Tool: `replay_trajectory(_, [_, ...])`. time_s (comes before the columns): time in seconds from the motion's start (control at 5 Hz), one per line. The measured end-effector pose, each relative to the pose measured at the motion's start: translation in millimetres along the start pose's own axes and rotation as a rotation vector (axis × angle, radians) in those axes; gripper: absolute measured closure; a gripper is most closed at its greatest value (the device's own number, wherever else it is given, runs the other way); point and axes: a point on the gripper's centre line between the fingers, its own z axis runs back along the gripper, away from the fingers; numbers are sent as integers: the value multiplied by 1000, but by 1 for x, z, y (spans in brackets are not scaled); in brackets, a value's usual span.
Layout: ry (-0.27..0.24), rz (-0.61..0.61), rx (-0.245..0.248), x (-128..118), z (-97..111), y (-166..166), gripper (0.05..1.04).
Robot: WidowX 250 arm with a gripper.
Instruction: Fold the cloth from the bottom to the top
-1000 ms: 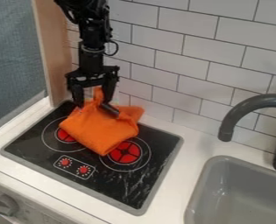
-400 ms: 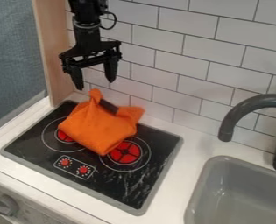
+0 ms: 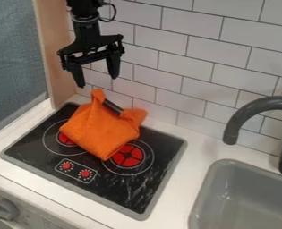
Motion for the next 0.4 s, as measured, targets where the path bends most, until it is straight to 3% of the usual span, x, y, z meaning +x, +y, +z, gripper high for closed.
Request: replay_trajectory(0.4, [-1,7,-3,2,0,2,85])
